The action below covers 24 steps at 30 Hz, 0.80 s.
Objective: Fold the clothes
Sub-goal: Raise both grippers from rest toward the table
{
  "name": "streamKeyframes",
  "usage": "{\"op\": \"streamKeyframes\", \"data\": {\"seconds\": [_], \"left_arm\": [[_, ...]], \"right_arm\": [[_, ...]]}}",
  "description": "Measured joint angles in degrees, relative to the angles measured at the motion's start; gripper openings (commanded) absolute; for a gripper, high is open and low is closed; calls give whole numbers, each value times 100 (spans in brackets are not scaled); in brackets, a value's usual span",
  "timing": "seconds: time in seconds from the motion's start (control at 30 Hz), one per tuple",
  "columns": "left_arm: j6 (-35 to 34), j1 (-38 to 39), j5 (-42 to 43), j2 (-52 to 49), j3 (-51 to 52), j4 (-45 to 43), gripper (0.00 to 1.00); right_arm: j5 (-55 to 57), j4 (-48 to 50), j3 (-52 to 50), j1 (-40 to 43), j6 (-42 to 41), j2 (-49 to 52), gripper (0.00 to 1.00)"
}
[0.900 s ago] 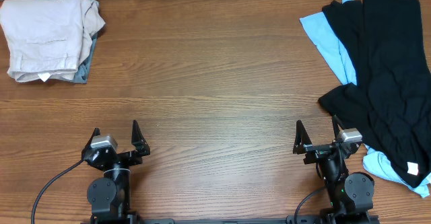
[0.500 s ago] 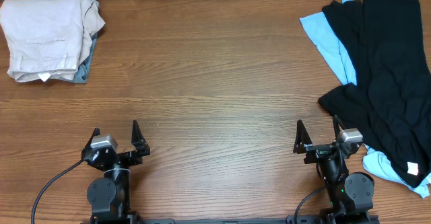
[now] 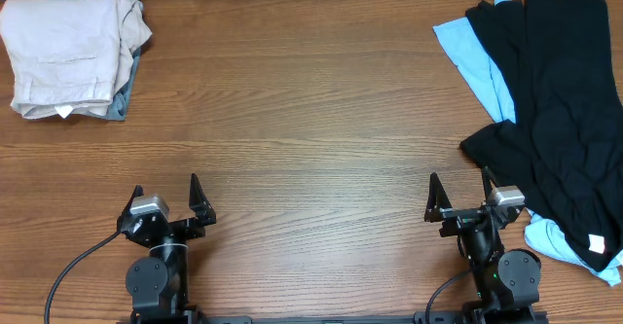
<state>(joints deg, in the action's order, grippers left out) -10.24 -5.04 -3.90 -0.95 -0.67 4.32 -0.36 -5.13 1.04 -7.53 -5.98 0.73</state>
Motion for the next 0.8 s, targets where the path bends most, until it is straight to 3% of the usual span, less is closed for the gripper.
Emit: {"op": "streamKeyframes", "data": {"seconds": [0.27, 0.43, 0.8], "left_arm": [[-2, 0, 251, 0, 4, 7, 100], [0, 0, 791, 4, 15, -369, 100], [284, 0, 992, 4, -144, -376, 100]], "right_arm": [[0, 63, 0, 0, 2, 2, 100], [0, 813, 2, 0, -157, -7, 100], [90, -348, 957, 0, -151, 0, 100]]}}
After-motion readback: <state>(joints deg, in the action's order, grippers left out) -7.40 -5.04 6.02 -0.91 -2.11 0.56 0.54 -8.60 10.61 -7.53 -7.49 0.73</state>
